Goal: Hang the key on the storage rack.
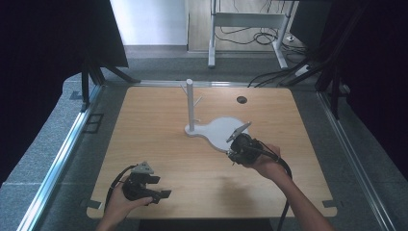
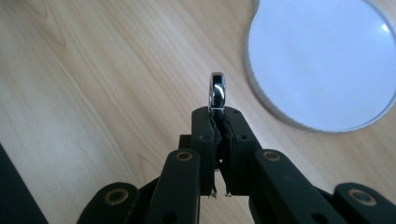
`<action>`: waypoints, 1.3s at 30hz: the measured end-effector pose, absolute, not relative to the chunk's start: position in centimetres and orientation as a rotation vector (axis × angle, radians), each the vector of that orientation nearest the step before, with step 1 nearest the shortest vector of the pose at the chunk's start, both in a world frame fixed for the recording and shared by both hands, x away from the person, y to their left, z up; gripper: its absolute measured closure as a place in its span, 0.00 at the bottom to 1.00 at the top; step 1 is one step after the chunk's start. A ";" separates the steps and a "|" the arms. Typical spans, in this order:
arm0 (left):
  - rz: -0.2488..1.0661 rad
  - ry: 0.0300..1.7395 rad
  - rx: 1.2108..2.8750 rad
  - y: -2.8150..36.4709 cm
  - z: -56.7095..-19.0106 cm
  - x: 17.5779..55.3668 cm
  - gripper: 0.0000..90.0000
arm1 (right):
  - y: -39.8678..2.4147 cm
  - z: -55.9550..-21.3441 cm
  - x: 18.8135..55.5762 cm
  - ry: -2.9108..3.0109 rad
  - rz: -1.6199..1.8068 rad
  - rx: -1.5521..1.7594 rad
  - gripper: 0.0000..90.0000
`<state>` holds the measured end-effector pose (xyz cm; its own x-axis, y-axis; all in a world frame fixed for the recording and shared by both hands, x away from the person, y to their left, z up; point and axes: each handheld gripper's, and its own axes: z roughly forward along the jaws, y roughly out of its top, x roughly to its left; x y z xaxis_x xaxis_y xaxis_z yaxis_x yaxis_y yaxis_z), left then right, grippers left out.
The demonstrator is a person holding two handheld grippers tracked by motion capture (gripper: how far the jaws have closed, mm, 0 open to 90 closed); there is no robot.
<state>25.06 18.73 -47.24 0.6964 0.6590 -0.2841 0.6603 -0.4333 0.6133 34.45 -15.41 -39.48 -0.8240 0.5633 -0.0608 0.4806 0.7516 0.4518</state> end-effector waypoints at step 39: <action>-0.006 0.995 2.185 18.8 -47.3 25.1 0.29 | -11.4 -36.5 40.7 2.720 0.671 0.877 0.93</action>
<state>25.08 18.78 -47.27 0.7012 0.6542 -0.2835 0.6573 -0.4392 0.6124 40.68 -11.38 -36.46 -0.8023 0.5944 -0.0546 0.5009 0.7202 0.4800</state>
